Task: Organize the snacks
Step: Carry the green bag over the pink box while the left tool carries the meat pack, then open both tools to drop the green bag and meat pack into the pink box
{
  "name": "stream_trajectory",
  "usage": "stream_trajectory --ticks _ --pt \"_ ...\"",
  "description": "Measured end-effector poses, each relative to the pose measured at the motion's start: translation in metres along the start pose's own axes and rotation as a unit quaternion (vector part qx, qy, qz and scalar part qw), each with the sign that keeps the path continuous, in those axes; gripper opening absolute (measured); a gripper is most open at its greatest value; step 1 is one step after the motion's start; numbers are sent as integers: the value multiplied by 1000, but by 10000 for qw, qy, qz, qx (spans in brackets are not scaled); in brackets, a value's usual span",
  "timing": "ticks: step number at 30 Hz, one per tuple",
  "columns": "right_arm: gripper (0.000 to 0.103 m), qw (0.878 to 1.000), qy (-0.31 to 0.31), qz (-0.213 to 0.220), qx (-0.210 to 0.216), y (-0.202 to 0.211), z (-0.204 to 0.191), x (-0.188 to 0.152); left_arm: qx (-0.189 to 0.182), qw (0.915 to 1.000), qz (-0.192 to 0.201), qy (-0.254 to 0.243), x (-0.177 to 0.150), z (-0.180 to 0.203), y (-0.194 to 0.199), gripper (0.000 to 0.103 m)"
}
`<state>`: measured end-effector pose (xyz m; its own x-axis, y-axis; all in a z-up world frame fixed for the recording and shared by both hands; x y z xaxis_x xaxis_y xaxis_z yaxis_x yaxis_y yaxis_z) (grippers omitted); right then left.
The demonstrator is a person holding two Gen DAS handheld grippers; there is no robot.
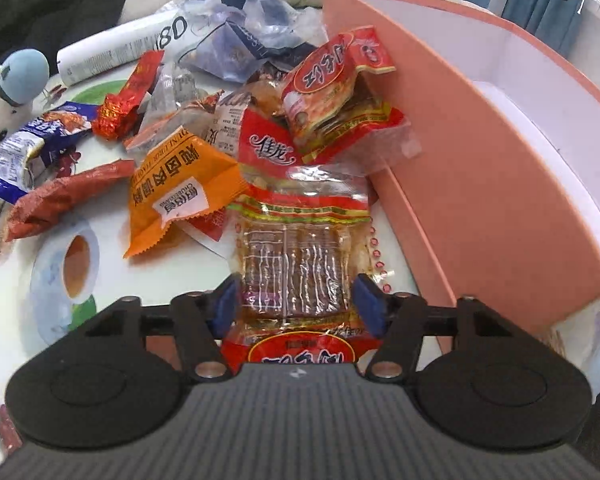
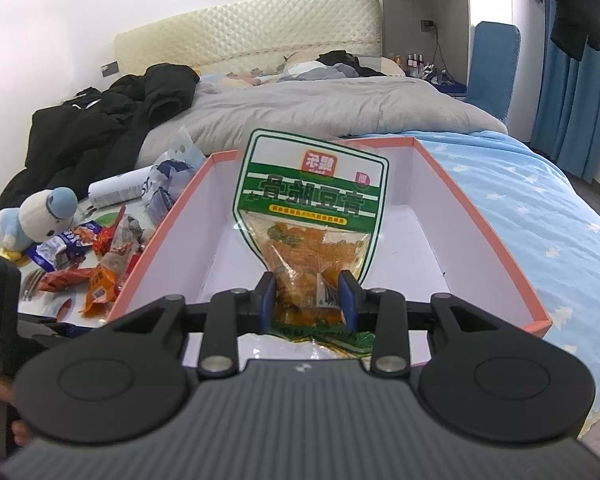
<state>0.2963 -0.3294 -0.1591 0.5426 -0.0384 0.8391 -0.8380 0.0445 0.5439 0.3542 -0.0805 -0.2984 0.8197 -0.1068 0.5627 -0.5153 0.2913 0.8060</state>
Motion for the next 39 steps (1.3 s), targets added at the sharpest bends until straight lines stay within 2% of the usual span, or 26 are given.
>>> stream_trajectory --ticks 4,15,23,27,32,36,39 --pt "37 10000 38 2 43 2 -5 0 53 10000 -9 -63 -5 1 9 61" --pt "37 9998 181 -11 103 5 -12 1 -160 9991 96 387 -17 -6 48 60" --pt "37 9996 255 -13 136 7 -13 2 -360 9967 441 577 -11 -5 98 60" --pt "37 9995 286 -6 150 9 -13 5 -537 9939 733 629 11 6 124 60" --pt "37 9994 324 70 112 11 -10 17 -925 9871 1172 581 61 32 147 60" --pt "37 9992 369 150 29 10 -2 34 -1114 9839 1353 358 107 60 148 60" --pt "38 9990 421 140 -74 4 7 47 -1269 9834 1279 225 137 80 134 61"
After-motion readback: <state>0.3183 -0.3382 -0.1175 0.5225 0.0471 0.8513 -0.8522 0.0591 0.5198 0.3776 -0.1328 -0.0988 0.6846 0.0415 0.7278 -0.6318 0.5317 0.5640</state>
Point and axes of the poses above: each gripper's, at about its wrist camera, not at the fingertips, and y roughly against the way its jaws point, z to its right, x to its top, the point moved 6 cm from there along -y, roughly the way its jaws point, and after that the axes turned 9 degrees about -x, right-handed, at the moved point
